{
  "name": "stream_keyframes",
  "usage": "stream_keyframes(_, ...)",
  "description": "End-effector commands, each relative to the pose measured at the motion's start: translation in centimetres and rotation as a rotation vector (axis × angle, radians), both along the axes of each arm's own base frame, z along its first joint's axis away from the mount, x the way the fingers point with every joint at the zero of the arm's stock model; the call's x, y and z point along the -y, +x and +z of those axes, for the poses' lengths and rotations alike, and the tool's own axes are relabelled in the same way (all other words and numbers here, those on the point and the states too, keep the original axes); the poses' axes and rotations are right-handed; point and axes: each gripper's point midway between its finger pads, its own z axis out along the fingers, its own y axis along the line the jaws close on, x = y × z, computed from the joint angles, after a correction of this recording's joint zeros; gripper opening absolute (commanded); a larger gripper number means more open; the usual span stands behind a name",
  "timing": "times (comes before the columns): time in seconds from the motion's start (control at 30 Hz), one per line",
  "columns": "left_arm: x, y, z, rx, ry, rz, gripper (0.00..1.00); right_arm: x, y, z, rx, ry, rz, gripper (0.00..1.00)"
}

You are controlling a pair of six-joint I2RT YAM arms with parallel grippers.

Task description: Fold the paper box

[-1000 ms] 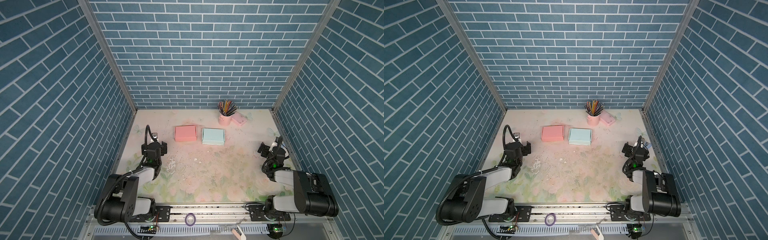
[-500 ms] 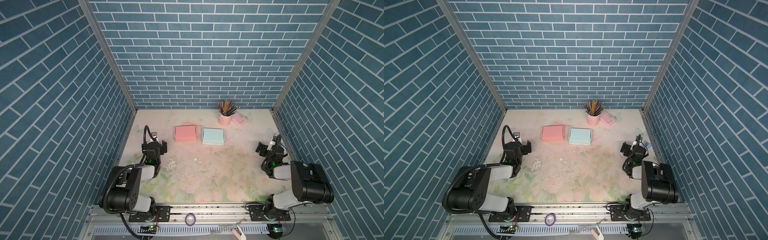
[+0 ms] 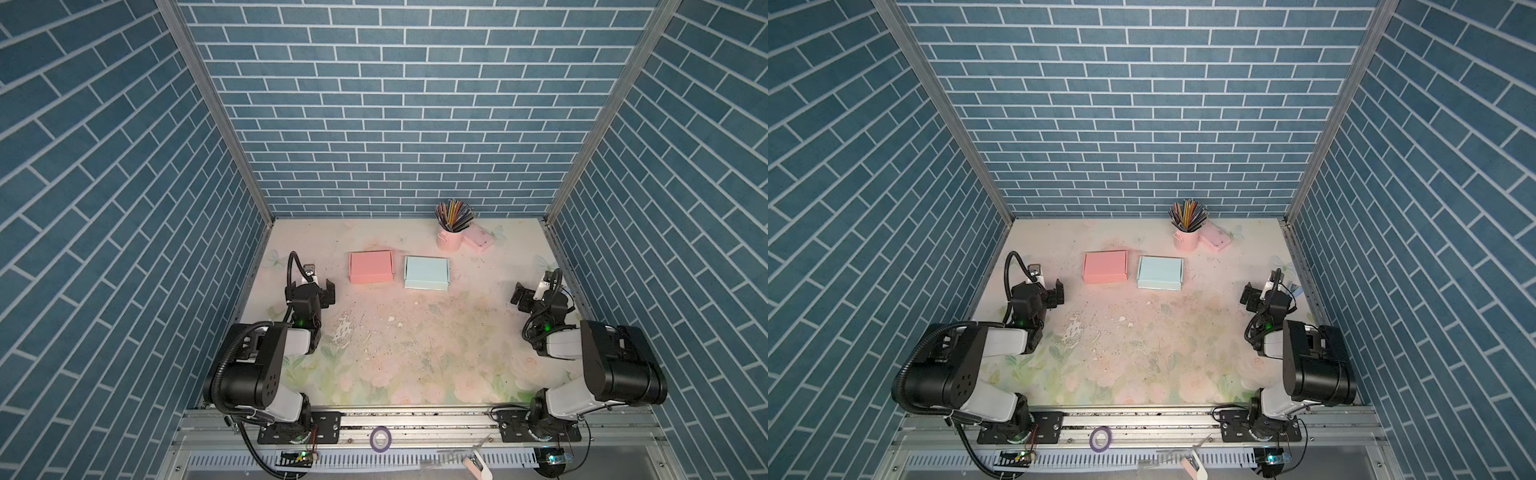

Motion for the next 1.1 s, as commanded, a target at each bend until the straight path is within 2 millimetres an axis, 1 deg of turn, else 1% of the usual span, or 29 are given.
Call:
stream_keyframes(0.0,0.0,0.3,0.1,0.002,0.008,-0.013,1.0,-0.2,0.8,0.8,0.027,-0.029,0.03,0.99)
stream_keyframes(0.13,-0.1,0.6,0.0,-0.011,-0.005,-0.022,0.99,-1.1,0.9,0.8,0.025,-0.027,0.087,0.99)
stream_keyframes(0.23,-0.1,0.6,0.0,-0.014,-0.01,-0.027,0.99,-1.3,1.1,0.8,0.02,-0.024,0.102,0.99)
stream_keyframes(0.3,-0.1,0.6,0.0,-0.014,-0.01,-0.026,0.99,-1.3,1.2,0.4,-0.008,-0.017,0.104,0.99)
stream_keyframes(0.37,-0.1,0.6,0.0,-0.013,-0.01,-0.025,0.99,-1.2,1.7,0.4,-0.025,-0.026,0.102,0.99)
stream_keyframes(0.53,-0.1,0.6,0.0,-0.014,-0.011,-0.026,0.99,-1.3,1.9,0.3,-0.042,-0.059,0.085,0.99)
stream_keyframes(1.07,-0.1,0.5,0.0,-0.013,-0.011,-0.026,0.99,-1.5,1.7,0.4,-0.034,-0.065,0.09,0.99)
